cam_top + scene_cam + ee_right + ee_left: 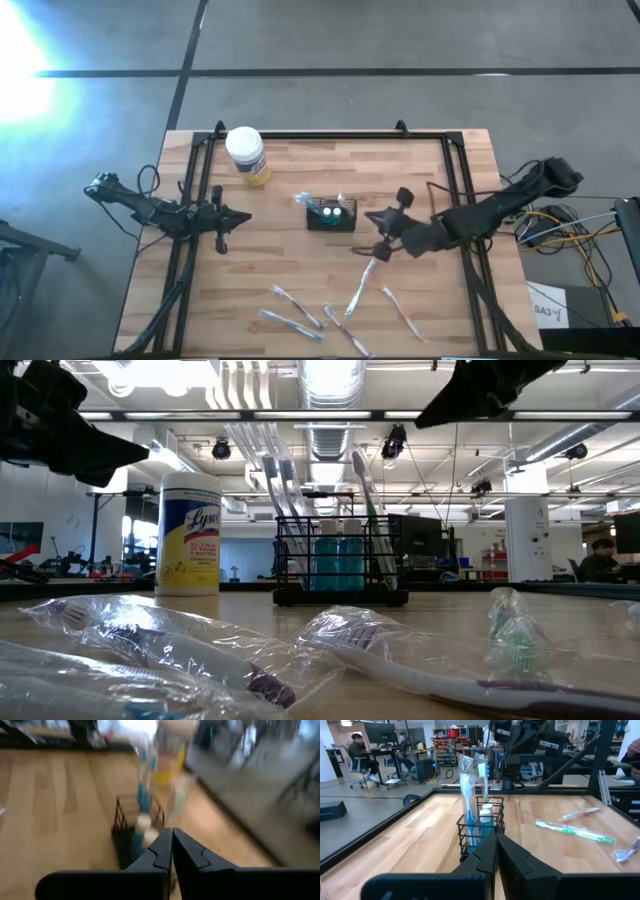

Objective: Pick & Place toothbrushing station
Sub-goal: Put the green toothbrush into the black mesh organizer

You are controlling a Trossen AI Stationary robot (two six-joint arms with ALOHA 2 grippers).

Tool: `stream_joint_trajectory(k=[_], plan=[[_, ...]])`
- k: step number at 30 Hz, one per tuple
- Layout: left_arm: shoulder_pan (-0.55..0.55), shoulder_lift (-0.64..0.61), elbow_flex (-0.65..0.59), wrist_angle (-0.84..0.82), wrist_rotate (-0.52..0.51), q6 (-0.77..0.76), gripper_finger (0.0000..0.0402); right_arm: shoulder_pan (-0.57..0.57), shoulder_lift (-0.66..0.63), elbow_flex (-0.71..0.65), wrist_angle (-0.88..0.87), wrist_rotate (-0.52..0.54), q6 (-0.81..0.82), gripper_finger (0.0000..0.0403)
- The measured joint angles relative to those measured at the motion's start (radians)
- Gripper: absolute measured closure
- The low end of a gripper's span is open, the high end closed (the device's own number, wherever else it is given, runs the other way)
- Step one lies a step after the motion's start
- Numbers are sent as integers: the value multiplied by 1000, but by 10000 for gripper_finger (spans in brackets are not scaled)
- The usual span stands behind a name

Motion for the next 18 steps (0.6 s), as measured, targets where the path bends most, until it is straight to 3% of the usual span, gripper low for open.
stream_joint_trajectory(k=[4,13,18], plan=[[0,0,2,1,-1,12,381,30,67,166,-349,-39,299,394],[0,2,2,1,2,92,389,206,301,569,-872,-12,675,394],[0,3,5,-30,28,76,395,249,429,672,-1142,-20,1086,394]])
